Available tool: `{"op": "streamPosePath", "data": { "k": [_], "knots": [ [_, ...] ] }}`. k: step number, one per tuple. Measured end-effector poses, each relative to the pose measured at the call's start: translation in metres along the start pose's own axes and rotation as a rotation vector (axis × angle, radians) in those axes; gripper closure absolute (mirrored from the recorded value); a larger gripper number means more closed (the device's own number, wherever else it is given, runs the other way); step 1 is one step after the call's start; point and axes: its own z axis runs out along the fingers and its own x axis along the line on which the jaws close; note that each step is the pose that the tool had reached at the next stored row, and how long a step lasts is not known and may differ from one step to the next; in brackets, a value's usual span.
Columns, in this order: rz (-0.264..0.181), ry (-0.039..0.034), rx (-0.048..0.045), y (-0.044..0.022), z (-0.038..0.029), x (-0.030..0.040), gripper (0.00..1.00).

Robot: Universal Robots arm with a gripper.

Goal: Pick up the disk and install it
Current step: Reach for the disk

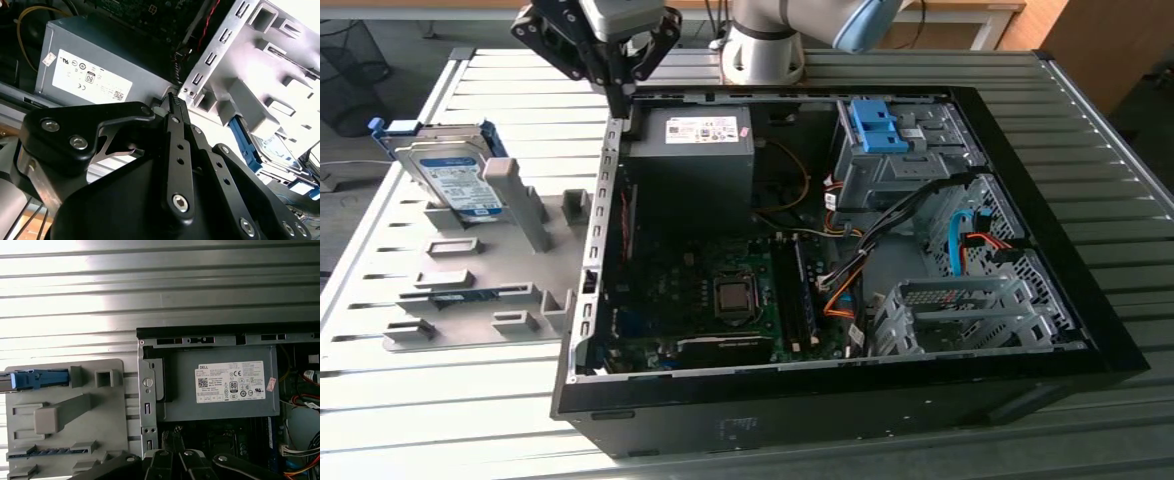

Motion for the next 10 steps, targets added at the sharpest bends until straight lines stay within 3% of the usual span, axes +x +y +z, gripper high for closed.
{"op": "streamPosePath", "data": {
  "k": [10],
  "knots": [
    [0.0,0.0013,0.0,0.002,-0.0001,0.0154,0.89]
  ]
}}
